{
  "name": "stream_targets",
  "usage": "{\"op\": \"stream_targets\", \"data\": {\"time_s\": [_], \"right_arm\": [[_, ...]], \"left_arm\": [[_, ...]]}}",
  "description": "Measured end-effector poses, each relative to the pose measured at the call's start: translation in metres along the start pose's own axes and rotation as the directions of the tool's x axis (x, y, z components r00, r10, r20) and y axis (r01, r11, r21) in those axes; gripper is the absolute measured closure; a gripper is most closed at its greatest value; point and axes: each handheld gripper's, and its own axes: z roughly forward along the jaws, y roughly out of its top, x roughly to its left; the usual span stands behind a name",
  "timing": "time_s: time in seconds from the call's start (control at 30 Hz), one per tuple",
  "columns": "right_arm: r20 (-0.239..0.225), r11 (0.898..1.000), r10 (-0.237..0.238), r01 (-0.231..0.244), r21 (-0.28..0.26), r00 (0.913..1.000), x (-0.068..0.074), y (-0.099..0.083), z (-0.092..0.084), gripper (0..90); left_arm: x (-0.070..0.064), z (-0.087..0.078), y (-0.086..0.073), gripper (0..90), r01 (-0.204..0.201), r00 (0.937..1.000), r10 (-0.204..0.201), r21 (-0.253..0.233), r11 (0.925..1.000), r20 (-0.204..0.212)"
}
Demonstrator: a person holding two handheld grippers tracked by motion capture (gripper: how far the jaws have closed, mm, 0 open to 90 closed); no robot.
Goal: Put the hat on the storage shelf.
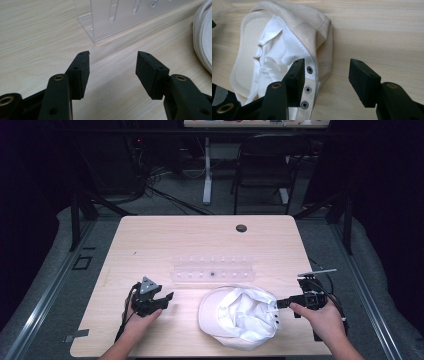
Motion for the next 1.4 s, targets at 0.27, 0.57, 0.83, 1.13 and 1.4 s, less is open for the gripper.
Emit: {"op": "stream_targets", "data": {"time_s": [0.27, 0.57, 0.83, 1.13, 1.4], "right_arm": [[-0.025, 1.0, 0.005, -0.004, 0.021, 0.9997, 0.001, -0.004, 0.005, 46.9], [-0.062, 0.999, 0.013, -0.01, 0.043, 0.998, 0.005, -0.008, 0.016, 47.2], [-0.089, 0.997, 0.025, -0.018, 0.08, 0.9957, 0.006, -0.011, 0.03, 48.0], [-0.116, 0.992, 0.026, -0.011, 0.126, 0.9929, 0.009, -0.013, 0.044, 48.1], [-0.143, 0.993, 0.045, -0.029, 0.111, 0.9887, 0.012, -0.01, 0.036, 48.8]], "left_arm": [[0.0, 0.0, 0.0, 45.1, -0.006, 1.0, 0.006, 0.003, 1.0, -0.001], [-0.001, 0.001, 0.0, 45.1, -0.008, 1.0, 0.008, 0.001, 1.0, -0.002], [-0.001, 0.001, 0.0, 45.1, -0.006, 1.0, 0.006, 0.001, 1.0, -0.002], [-0.001, 0.001, 0.0, 45.1, -0.003, 1.0, 0.003, 0.004, 1.0, 0.0], [0.0, 0.001, 0.0, 45.1, -0.001, 1.0, 0.001, 0.003, 1.0, 0.0]]}}
